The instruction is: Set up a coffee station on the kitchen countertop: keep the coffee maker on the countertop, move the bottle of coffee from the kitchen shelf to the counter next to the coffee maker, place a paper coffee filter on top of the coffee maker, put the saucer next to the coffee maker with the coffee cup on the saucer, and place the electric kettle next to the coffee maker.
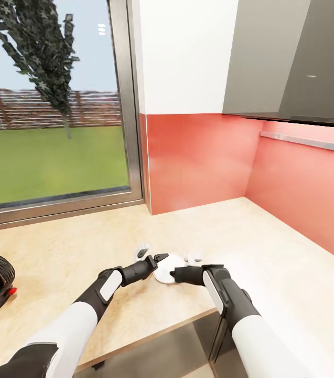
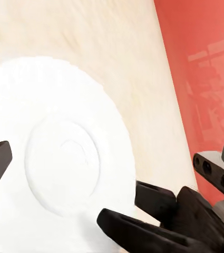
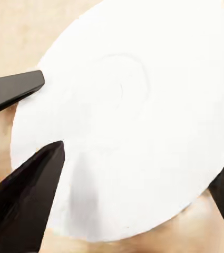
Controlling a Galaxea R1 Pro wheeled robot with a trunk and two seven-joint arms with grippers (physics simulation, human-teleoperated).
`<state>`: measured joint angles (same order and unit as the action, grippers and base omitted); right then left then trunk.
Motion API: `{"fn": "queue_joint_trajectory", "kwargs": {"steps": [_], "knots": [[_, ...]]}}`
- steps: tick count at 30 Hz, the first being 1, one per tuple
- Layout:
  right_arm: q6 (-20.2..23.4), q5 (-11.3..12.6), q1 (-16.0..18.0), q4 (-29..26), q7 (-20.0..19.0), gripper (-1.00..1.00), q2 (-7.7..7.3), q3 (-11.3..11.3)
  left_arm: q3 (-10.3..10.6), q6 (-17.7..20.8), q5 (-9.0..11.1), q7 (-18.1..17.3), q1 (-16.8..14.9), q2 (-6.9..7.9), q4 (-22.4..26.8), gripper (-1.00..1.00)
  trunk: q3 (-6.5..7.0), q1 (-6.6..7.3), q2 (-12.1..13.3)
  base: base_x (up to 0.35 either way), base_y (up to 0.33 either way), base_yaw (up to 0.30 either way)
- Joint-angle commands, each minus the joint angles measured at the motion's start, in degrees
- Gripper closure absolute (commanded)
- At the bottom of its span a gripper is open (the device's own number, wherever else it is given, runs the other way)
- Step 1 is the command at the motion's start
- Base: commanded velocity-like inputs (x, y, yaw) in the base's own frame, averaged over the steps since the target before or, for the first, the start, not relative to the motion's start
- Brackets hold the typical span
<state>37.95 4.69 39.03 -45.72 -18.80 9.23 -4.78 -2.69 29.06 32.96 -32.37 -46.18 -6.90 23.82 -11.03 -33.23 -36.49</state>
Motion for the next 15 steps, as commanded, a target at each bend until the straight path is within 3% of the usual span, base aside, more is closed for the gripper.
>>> {"fn": "queue_joint_trajectory", "kwargs": {"steps": [1, 15], "knots": [[0.6, 0.7, 0.0, 0.6, 0.2, 1.00, -0.04, -0.1, -0.3, 0.5, 0.2, -0.1, -0.1, -0.04, 0.0, -1.00, -0.11, -0.02, -0.1, 0.000, 0.000, 0.000], [0.6, 0.7, 0.0, 0.6, 0.2, 1.00, -0.09, -0.1, -0.3, 0.5, 0.2, -0.1, -0.1, 0.05, 0.0, -1.00, -0.11, -0.02, -0.1, 0.000, 0.000, 0.000]]}}
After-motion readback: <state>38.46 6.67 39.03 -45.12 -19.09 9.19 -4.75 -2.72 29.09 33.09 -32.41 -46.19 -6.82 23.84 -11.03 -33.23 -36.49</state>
